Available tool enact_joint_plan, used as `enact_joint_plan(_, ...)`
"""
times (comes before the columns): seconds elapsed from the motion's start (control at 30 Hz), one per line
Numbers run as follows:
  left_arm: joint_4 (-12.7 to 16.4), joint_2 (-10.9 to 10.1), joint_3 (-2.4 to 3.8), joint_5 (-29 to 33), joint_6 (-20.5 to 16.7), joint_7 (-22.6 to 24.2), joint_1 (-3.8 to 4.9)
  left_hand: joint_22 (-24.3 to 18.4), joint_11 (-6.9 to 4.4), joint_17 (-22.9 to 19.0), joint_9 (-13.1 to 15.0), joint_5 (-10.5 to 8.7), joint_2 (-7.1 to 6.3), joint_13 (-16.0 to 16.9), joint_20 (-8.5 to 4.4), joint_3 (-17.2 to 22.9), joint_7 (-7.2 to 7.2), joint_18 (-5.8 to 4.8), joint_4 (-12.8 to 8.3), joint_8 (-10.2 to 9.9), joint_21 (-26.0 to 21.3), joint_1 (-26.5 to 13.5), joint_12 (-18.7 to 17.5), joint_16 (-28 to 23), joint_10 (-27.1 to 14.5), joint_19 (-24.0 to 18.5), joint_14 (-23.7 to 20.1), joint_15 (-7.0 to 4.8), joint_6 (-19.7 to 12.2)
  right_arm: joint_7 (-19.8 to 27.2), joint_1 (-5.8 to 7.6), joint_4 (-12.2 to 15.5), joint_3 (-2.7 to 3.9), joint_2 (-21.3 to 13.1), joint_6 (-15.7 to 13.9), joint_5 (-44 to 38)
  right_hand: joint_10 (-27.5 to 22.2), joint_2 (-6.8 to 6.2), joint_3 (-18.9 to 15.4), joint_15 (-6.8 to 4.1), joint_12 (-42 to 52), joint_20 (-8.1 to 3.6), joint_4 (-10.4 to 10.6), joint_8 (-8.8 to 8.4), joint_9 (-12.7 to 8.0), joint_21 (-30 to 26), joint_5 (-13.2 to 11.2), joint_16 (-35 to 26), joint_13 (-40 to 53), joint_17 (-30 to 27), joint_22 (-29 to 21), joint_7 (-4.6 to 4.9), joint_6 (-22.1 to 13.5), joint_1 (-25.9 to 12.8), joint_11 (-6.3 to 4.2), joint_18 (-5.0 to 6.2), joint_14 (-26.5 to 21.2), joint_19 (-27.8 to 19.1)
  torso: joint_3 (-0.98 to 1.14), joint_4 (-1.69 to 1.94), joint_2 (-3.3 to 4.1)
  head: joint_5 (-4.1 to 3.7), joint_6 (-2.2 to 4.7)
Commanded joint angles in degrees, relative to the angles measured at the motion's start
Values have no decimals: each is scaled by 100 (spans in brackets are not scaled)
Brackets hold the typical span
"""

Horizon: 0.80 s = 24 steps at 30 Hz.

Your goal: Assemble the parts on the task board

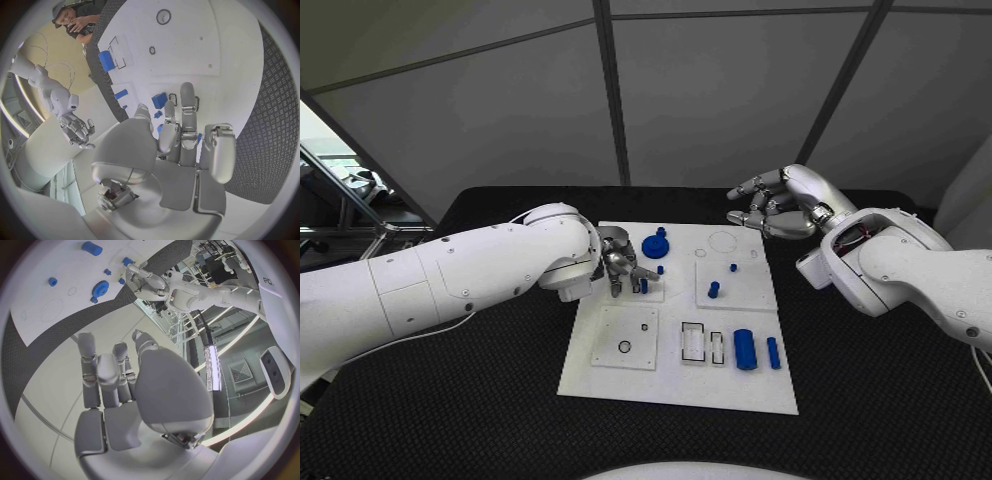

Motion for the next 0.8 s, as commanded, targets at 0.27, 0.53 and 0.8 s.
enact_joint_plan(0.27, -83, 70, 3, -41, 121, -43, 27, 1208, -14, 32, 120, -10, 60, -60, -52, -15, -16, -234, -59, 115, -13, 79, -68, -51, -72, 450, 39, -30, -117, -130, 13, 1, 3, 19, 114, -336, 15, 27, -28, -22, -28, 0, 10, 35, 4, -26, 38, -30, -15, -10, -15, -6, 29, -47, -6, 120, 20, 25, 4, 1, 7, 10, -2)
enact_joint_plan(0.53, -136, 127, -1, -40, 216, -35, 30, 1194, -15, 46, 170, -9, 77, -63, -53, 6, -18, -231, -93, 156, -22, 157, -71, -63, -75, 443, 43, -31, -146, -155, 13, -1, 3, 32, 149, -350, 19, 23, -36, -23, -29, -2, 22, 38, 3, -33, 46, -36, -24, -9, -20, -7, 28, -64, -8, 120, 24, 29, 6, -1, 6, 10, -25)
enact_joint_plan(0.8, -153, 164, -5, -40, 301, -29, 30, 1192, -21, 60, 214, -10, 93, -66, -55, 33, -25, -230, -137, 192, -25, 241, -74, -75, -73, 441, 47, -34, -161, -167, 13, -12, 3, 37, 176, -353, 19, 23, -36, -23, -29, -2, 22, 38, 3, -33, 46, -36, -24, -9, -20, -7, 28, -64, -8, 120, 24, 29, 7, 1, 5, 0, -45)
